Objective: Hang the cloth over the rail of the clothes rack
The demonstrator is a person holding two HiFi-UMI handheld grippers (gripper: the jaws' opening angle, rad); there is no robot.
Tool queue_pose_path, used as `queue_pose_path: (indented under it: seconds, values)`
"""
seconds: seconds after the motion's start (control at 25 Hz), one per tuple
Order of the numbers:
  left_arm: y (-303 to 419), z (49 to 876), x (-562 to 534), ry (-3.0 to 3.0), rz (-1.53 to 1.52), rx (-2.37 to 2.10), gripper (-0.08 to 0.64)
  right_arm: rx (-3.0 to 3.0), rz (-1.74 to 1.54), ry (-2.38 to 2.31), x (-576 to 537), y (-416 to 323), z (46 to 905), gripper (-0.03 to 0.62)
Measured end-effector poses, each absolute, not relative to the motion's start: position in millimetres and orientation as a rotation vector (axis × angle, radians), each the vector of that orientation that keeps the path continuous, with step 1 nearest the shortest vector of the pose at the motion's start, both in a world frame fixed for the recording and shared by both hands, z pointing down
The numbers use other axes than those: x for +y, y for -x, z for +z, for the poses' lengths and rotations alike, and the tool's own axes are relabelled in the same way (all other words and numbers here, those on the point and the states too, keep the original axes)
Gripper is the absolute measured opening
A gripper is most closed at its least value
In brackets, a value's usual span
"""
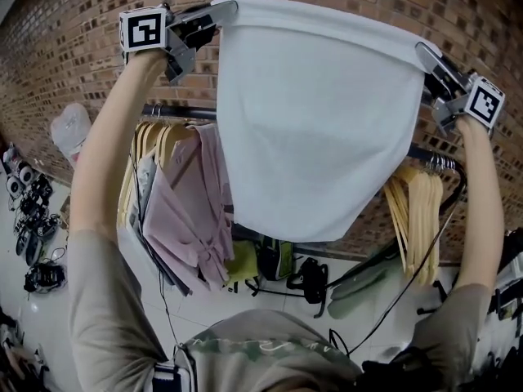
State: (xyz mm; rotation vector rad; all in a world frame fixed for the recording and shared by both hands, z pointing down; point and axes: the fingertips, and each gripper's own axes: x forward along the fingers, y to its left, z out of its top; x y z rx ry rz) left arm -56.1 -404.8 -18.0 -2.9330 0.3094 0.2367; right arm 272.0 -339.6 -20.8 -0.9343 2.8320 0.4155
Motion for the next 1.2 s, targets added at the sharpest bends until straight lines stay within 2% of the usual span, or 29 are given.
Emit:
queue_pose_path:
  seconds: [0.24, 1.2]
  values:
    - [60, -18, -427, 3.006, 0.293, 0.222, 0.017, 2.811, 0.398, 0.867, -362, -269, -24, 0.020]
    - [37, 88, -566, 3.234, 0.221, 0.472, 0.017, 2.920, 0.076, 0.975, -490, -287, 66, 0.020]
